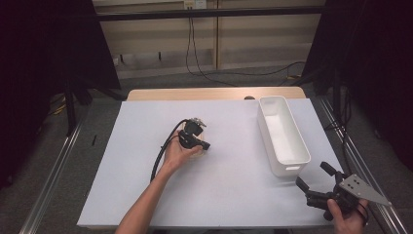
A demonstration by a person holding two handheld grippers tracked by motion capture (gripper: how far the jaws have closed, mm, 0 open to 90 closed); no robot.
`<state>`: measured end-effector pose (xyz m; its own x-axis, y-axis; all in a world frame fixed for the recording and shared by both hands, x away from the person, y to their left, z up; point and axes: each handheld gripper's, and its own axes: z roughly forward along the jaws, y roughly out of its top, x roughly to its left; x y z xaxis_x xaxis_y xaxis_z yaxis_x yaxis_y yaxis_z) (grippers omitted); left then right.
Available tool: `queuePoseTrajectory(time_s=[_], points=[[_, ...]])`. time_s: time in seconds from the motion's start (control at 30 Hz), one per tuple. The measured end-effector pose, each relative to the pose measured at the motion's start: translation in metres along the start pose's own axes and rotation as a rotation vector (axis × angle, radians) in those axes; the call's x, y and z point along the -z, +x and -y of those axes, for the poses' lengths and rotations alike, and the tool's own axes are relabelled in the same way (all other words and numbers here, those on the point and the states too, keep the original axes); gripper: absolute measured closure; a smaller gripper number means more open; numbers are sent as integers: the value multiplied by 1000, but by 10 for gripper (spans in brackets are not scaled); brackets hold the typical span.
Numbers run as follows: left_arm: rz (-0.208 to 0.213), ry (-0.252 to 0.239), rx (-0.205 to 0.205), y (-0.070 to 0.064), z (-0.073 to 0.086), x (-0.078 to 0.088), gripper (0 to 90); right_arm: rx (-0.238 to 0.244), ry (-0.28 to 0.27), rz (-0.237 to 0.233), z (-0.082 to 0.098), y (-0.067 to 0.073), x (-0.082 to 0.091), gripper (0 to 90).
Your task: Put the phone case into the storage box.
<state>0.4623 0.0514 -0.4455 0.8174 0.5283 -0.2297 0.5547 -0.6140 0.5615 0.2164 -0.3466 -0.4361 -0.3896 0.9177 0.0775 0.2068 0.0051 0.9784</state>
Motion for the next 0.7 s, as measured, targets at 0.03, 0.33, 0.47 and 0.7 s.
queuePoseTrajectory(time_s=[0.03,0.33,0.47,0.7], points=[[-2,1,-2,0,1,0,900,2,1,0,0,0,0,0],[-6,12,-3,-2,6,2,900,0,1,1,0,0,0,0],[-13,9,5,-4,9,2,900,-1,3,0,0,0,0,0],[-5,0,10,-2,14,4,900,1,5,-1,0,1,-1,0]])
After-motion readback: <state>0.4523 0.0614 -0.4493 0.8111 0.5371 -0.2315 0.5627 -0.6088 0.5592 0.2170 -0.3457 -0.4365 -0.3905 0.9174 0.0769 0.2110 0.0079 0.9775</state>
